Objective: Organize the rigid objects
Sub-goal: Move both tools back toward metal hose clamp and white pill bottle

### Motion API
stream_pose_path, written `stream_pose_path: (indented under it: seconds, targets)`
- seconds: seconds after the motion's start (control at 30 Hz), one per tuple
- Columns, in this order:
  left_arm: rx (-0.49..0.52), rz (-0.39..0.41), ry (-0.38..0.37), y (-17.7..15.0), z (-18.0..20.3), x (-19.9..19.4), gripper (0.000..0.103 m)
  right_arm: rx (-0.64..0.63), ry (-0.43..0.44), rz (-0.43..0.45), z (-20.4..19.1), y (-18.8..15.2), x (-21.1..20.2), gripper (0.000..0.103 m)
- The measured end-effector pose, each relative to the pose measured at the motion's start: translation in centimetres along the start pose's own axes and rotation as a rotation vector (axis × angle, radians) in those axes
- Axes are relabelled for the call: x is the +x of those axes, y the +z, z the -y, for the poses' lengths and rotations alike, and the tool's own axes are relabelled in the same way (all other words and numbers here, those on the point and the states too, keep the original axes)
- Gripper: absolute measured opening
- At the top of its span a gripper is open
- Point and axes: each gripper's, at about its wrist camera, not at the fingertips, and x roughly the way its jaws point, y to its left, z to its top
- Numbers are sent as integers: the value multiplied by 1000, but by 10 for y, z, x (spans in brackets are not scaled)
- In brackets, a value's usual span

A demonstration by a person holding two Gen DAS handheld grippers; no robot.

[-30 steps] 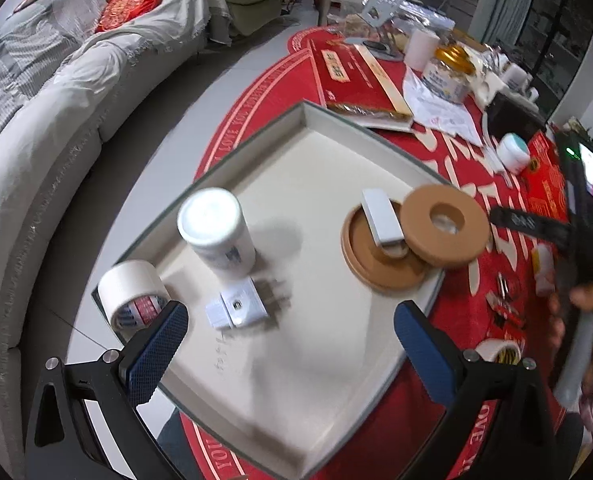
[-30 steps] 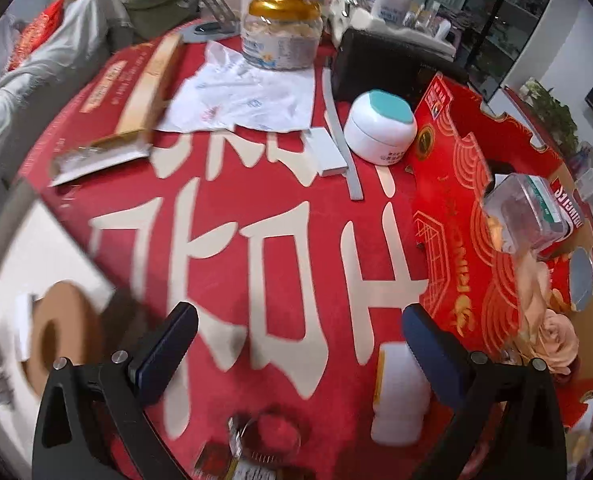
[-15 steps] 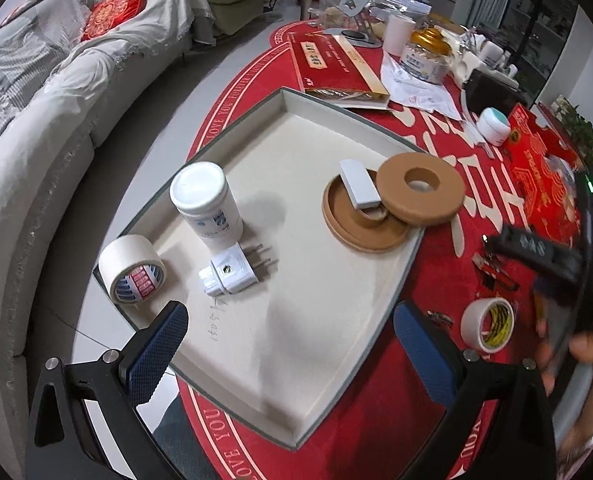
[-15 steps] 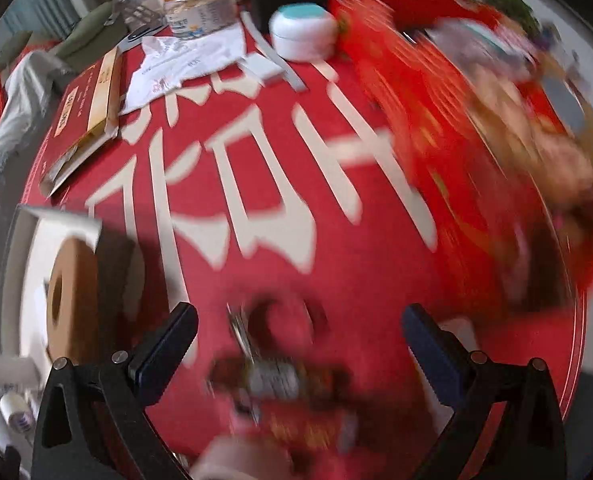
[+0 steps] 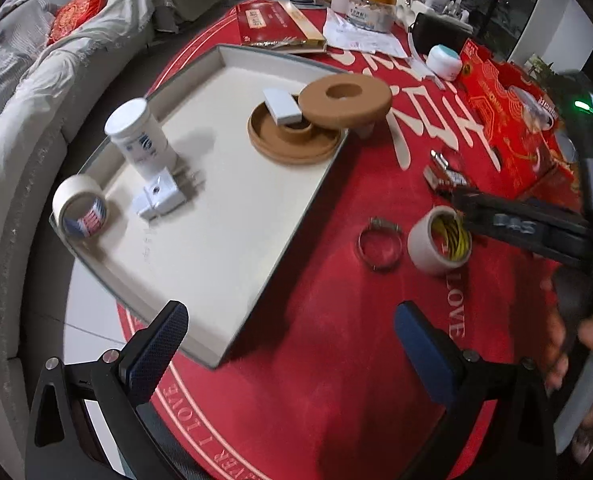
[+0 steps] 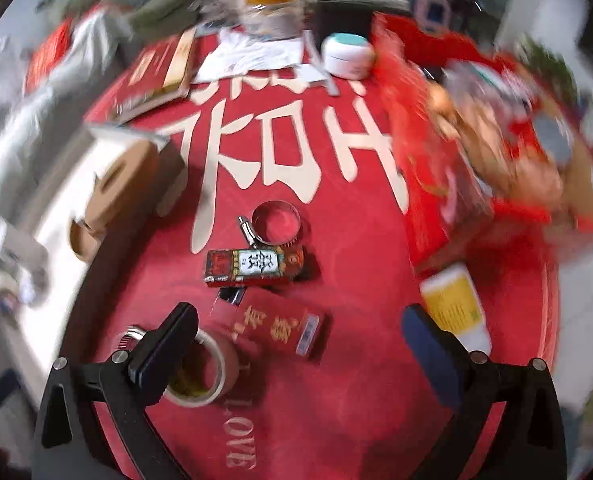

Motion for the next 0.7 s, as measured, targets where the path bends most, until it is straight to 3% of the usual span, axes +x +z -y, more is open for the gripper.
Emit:
stream_pose_path:
  seconds: [0.13,0.3,0.4,0.47,0.57,0.7]
  targets:
    - [4,-6,-1,-12,-6,-4,103,-79,-14,-18,-8,-8,1,102]
    - [-4,-31,2,-22,-10,-1,103,-125,28,-124,-18,-41,10,102]
    - [-17,-28,4,-27,-13,-5,103,-187,129,-188,-27,-65,1,102]
    - [-24,-30,12,-29,-17,-6,103,-232,170,-150,-32,-70,-14,102]
    - [-45,-39,24,-32,-25,-4,103,-251,95,21,-35,-51,-38,102]
    - [-88,-46,26,-34,-34,-5,103,-188,127,-41,-49,-3,-10,102]
